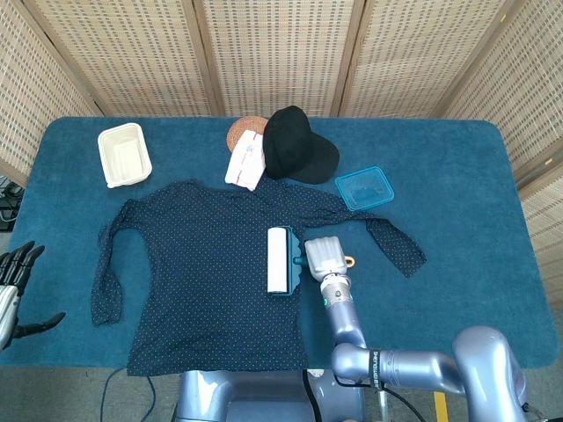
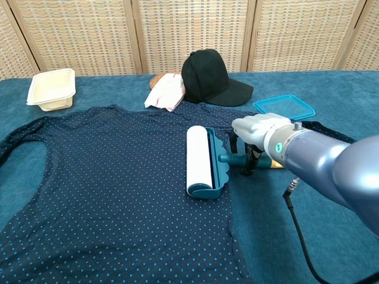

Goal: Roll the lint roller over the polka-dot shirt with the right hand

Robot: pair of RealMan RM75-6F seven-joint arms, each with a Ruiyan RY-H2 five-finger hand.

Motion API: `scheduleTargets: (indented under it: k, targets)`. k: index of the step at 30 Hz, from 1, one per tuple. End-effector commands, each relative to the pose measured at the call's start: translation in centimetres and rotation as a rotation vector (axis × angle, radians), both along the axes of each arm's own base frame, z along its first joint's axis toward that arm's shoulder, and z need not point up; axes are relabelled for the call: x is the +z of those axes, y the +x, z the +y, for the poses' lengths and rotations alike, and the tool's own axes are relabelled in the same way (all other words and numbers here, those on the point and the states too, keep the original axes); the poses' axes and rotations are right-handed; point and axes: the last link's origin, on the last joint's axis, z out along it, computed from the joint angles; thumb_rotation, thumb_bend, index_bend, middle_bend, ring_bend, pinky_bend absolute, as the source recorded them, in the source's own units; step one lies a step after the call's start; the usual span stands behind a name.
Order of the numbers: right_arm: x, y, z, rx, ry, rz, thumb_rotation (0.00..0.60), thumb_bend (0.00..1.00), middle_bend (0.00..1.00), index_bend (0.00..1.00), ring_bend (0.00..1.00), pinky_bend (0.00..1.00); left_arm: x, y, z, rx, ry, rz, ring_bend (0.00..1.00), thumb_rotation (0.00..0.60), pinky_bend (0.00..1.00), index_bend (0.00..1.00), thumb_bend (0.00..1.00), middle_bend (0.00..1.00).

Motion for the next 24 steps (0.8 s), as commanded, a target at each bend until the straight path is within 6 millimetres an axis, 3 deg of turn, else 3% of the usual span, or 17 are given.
scheduleTargets:
  k: [1,5,10,16,24]
  targets:
    - [-0.3,0.1,0.1,0.002,0.005,0.005,0.6,0.46,1.0,0.45,1.0,1.0,0.0,0.0,0.0,0.0,0.001,0.002,0.0,0.6,0.0,0.0,0.0,0.0]
    - [-0.8,0.4,0.1,0.002,0.013,0.01,0.6,0.52,1.0,0.48,1.0,1.0,0.0,0.0,0.0,0.001,0.005,0.003,0.0,0.6,0.0,0.0,0.0,0.0]
    - [-1.0,0.4,0.1,0.005,0.007,0.014,0.6,0.74,1.0,0.66,1.0,1.0,0.0,0.0,0.0,0.002,0.007,0.004,0.0,0.6,0.0,0.0,0.0,0.0]
    - [-0.2,1.0,0.1,0.049,-0.023,-0.002,0.6,0.84,1.0,0.7,1.0,1.0,-0.1,0.0,0.0,0.003,0.001,0.0,0.0,0.6,0.0,0.0,0.0,0.0]
    - [2.6,5.2,0.4,0.168,-0.053,0.035,0.6,0.89,1.0,0.71,1.0,1.0,-0.1,0.0,0.1,0.0,-0.013,-0.015,0.0,0.6,0.0,0.0,0.0,0.0]
